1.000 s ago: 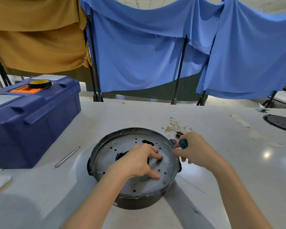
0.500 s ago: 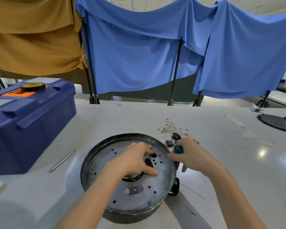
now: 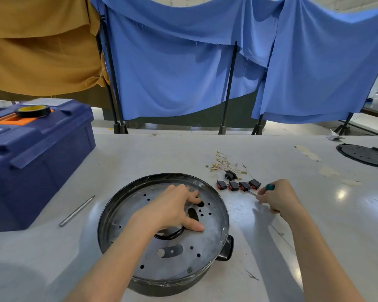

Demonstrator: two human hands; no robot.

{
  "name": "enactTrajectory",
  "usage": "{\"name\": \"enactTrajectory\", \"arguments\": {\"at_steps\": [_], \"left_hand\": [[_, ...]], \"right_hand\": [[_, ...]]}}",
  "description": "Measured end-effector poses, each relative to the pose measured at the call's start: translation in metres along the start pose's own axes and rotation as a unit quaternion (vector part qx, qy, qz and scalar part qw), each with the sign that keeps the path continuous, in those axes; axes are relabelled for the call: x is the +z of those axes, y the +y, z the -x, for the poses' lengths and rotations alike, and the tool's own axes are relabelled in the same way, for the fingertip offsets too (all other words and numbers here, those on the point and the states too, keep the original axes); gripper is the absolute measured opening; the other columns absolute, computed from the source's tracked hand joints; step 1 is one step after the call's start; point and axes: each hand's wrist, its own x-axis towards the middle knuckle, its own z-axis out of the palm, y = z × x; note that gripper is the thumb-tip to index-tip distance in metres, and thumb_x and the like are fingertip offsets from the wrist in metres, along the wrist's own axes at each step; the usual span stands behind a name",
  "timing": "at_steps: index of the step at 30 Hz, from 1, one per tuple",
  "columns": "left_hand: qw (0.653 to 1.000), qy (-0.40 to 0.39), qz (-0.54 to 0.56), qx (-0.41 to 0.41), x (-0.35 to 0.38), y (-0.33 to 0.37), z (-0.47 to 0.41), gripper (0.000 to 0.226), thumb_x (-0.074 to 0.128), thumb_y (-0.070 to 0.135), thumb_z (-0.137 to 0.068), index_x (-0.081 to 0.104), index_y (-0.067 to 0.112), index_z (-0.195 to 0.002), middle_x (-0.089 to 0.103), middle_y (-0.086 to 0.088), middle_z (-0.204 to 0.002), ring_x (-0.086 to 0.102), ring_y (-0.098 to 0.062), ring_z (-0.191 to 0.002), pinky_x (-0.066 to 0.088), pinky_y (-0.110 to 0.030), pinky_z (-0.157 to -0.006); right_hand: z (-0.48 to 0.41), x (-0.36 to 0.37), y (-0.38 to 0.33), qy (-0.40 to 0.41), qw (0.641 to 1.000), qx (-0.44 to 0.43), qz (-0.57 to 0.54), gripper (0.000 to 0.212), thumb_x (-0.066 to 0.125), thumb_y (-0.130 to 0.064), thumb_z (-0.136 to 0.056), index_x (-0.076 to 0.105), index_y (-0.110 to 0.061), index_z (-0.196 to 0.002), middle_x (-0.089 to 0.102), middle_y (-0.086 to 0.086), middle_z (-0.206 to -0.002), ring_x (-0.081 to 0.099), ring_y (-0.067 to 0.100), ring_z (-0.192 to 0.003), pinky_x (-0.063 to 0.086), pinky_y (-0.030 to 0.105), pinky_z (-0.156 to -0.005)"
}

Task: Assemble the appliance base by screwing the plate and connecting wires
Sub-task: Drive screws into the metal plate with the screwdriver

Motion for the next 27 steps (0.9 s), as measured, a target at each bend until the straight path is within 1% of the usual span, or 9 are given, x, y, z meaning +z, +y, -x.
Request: {"name": "enactTrajectory", "arguments": {"at_steps": [3, 4, 9, 13, 15, 17, 19, 23, 27], "left_hand": [[1.0, 0.007, 0.007, 0.006, 0.001, -0.001, 0.0, 0.085, 0.083, 0.048, -0.068, 0.048, 0.024, -0.142, 0.034, 0.016, -0.153, 0.018, -0.006, -0.146, 0.014, -0.034, -0.117], [1.0, 0.008, 0.008, 0.008, 0.001, -0.001, 0.0, 0.085, 0.083, 0.048, -0.068, 0.048, 0.024, -0.142, 0.034, 0.015, -0.153, 0.018, -0.006, -0.146, 0.014, -0.032, -0.116], [1.0, 0.011, 0.016, 0.005, 0.002, -0.002, 0.001, 0.086, 0.083, 0.048, -0.068, 0.048, 0.025, -0.142, 0.033, 0.016, -0.153, 0.017, -0.006, -0.146, 0.015, -0.034, -0.117], [1.0, 0.01, 0.024, -0.003, 0.003, -0.002, 0.001, 0.086, 0.083, 0.048, -0.067, 0.048, 0.027, -0.142, 0.032, 0.016, -0.154, 0.015, -0.005, -0.147, 0.015, -0.036, -0.119], [0.999, 0.009, 0.033, -0.008, 0.003, -0.002, 0.001, 0.086, 0.083, 0.048, -0.067, 0.048, 0.028, -0.142, 0.032, 0.016, -0.154, 0.015, -0.005, -0.146, 0.015, -0.036, -0.119], [0.999, 0.009, 0.036, -0.01, 0.003, -0.002, 0.002, 0.086, 0.084, 0.048, -0.066, 0.048, 0.027, -0.142, 0.032, 0.016, -0.154, 0.016, -0.005, -0.146, 0.015, -0.037, -0.119], [0.999, 0.01, 0.036, -0.011, 0.003, -0.002, 0.002, 0.087, 0.084, 0.048, -0.066, 0.048, 0.026, -0.142, 0.033, 0.016, -0.154, 0.016, -0.005, -0.146, 0.015, -0.036, -0.119], [0.999, 0.01, 0.036, -0.016, 0.003, -0.001, 0.003, 0.086, 0.084, 0.049, -0.066, 0.048, 0.028, -0.142, 0.032, 0.015, -0.154, 0.017, -0.006, -0.146, 0.016, -0.038, -0.119], [0.999, 0.011, 0.039, -0.016, 0.001, 0.0, 0.003, 0.083, 0.085, 0.047, -0.066, 0.051, 0.027, -0.14, 0.035, 0.013, -0.154, 0.019, -0.007, -0.146, 0.018, -0.037, -0.118]], "right_hand": [[-0.009, 0.01, 0.007, 0.004, 0.999, 0.014, 0.051, 0.029, 0.076, -0.002, -0.08, 0.062, 0.013, -0.1, 0.066, 0.024, -0.087, 0.053, 0.028, -0.069, 0.044, 0.037, -0.063], [-0.01, 0.012, 0.008, 0.007, 0.998, 0.017, 0.059, 0.032, 0.077, -0.004, -0.079, 0.061, 0.013, -0.1, 0.066, 0.024, -0.089, 0.053, 0.029, -0.072, 0.044, 0.037, -0.064], [-0.013, 0.019, 0.006, 0.03, 0.996, 0.003, 0.079, 0.032, 0.081, -0.013, -0.078, 0.054, 0.001, -0.085, 0.058, 0.016, -0.073, 0.051, 0.028, -0.067, 0.041, 0.034, -0.061], [-0.017, 0.023, 0.003, 0.052, 0.995, -0.011, 0.089, 0.026, 0.072, -0.014, -0.083, 0.05, -0.003, -0.076, 0.053, 0.011, -0.064, 0.048, 0.026, -0.063, 0.037, 0.029, -0.058], [-0.02, 0.025, 0.001, 0.046, 0.994, -0.006, 0.103, 0.023, 0.069, -0.013, -0.085, 0.05, -0.004, -0.077, 0.053, 0.012, -0.072, 0.05, 0.028, -0.069, 0.037, 0.03, -0.061], [-0.022, 0.025, -0.002, 0.037, 0.992, 0.0, 0.122, 0.014, 0.066, -0.01, -0.086, 0.054, -0.003, -0.084, 0.057, 0.014, -0.084, 0.055, 0.031, -0.077, 0.042, 0.031, -0.066], [-0.023, 0.026, -0.004, 0.03, 0.989, 0.004, 0.141, 0.007, 0.06, -0.005, -0.086, 0.053, -0.004, -0.087, 0.058, 0.014, -0.087, 0.057, 0.031, -0.081, 0.043, 0.032, -0.069], [-0.027, 0.024, 0.0, 0.002, 0.989, -0.006, 0.145, 0.012, 0.057, -0.003, -0.086, 0.045, -0.005, -0.083, 0.052, 0.014, -0.084, 0.051, 0.029, -0.077, 0.041, 0.034, -0.066], [-0.026, 0.014, 0.004, -0.013, 0.997, -0.031, 0.065, 0.014, 0.063, -0.004, -0.088, 0.054, 0.0, -0.079, 0.048, 0.012, -0.07, 0.04, 0.024, -0.062, 0.035, 0.032, -0.056]]}}
